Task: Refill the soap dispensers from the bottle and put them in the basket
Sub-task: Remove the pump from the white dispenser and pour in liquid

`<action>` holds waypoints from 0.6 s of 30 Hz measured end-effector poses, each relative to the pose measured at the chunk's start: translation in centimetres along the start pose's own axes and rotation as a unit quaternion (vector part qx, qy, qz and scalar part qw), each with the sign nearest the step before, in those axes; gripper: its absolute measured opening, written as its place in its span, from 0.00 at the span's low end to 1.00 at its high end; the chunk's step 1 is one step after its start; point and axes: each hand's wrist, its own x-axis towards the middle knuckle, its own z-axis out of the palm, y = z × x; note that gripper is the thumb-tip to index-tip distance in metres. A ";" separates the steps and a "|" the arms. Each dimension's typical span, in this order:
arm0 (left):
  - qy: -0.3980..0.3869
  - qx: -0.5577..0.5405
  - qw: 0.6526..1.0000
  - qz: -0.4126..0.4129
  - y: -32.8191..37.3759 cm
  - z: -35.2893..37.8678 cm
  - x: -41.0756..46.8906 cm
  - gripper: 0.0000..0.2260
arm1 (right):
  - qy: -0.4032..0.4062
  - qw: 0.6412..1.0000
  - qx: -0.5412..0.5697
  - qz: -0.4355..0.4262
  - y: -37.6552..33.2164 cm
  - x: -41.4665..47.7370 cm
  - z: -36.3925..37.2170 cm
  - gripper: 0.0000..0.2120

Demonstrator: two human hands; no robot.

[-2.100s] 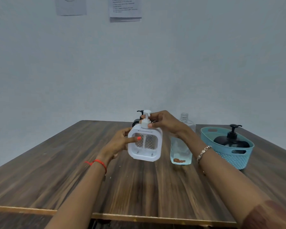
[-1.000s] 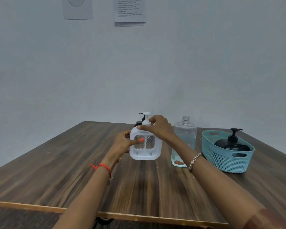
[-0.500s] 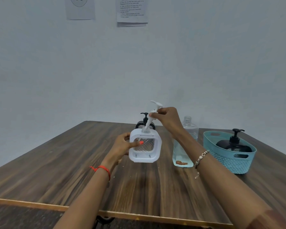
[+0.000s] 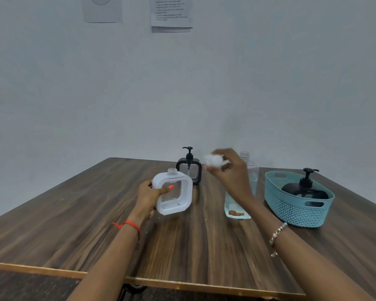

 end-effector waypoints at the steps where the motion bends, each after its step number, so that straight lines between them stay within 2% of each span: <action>1: 0.007 -0.008 1.000 0.001 0.0 0.0 0.0 0.16 | -0.047 0.998 -0.033 -0.028 0.9 -1.2 0.1 0.15; 3: 0.017 -0.017 1.000 0.004 -0.1 0.1 0.1 0.15 | -0.167 0.978 -0.111 -0.060 2.8 -3.7 0.3 0.13; 5: 0.019 -0.018 1.000 0.006 -0.1 0.4 0.3 0.16 | -0.267 0.940 -0.197 -0.075 4.7 -5.9 0.4 0.14; 8: 0.020 -0.017 1.000 0.008 -0.1 1.0 0.4 0.18 | -0.340 0.883 -0.306 -0.104 6.1 -8.1 0.5 0.16; 11: 0.009 -0.023 1.000 0.019 -0.1 1.5 0.4 0.19 | -0.390 0.838 -0.360 -0.128 6.2 -8.7 0.7 0.14; 15: -0.009 -0.024 0.999 0.026 -0.1 2.0 0.5 0.19 | -0.393 0.841 -0.360 -0.088 6.2 -8.5 0.4 0.19; 17: -0.014 -0.023 0.999 0.029 -0.1 2.3 0.6 0.19 | -0.351 0.874 -0.325 -0.088 5.7 -7.9 -0.3 0.15; 18: -0.016 -0.022 0.999 0.033 -0.2 2.4 0.7 0.19 | -0.292 0.903 -0.299 -0.102 5.3 -7.6 -0.7 0.11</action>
